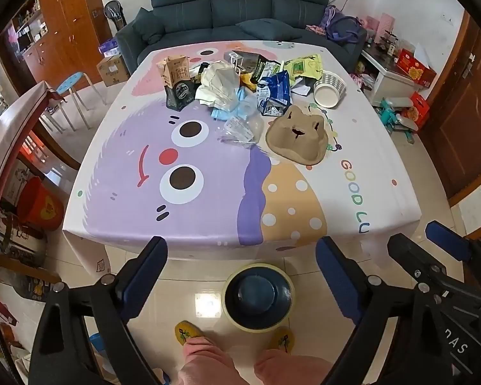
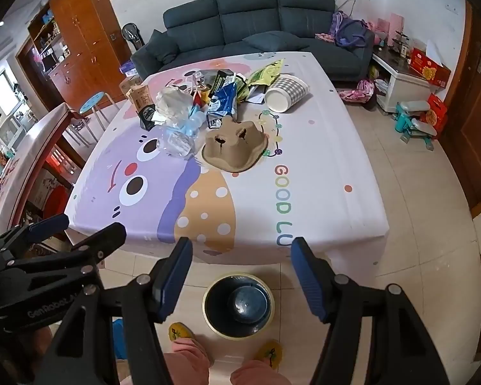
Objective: Collect trash
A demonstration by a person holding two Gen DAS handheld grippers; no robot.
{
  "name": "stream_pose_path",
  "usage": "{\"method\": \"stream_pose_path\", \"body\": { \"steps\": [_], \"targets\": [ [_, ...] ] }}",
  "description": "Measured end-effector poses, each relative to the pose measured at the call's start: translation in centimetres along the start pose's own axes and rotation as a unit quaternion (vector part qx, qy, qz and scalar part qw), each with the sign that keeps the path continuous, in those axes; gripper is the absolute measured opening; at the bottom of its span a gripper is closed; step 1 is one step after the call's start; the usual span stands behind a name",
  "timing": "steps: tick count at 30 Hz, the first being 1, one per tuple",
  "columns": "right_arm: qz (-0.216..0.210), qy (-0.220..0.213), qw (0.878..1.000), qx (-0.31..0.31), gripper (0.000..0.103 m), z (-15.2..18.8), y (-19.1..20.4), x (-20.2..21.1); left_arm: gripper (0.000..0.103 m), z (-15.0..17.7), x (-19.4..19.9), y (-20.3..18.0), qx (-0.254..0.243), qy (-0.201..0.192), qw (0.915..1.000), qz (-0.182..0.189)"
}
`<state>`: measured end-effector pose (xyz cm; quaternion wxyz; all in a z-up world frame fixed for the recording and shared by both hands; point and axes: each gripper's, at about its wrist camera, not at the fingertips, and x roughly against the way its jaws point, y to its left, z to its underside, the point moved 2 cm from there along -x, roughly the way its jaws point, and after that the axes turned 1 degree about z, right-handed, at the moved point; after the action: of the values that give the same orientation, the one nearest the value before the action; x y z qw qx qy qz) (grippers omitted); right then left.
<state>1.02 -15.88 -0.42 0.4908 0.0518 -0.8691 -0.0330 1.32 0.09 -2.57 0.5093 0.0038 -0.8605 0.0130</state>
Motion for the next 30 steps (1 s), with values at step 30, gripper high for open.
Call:
{"method": "stream_pose_path", "body": {
  "steps": [30],
  "targets": [
    [-0.01, 0.001, 1.0, 0.013, 0.065, -0.05, 0.13, -0.2, 0.091, 0.4, 0.05, 0.1, 0.016, 0.002, 0.9999, -0.006]
  ]
}}
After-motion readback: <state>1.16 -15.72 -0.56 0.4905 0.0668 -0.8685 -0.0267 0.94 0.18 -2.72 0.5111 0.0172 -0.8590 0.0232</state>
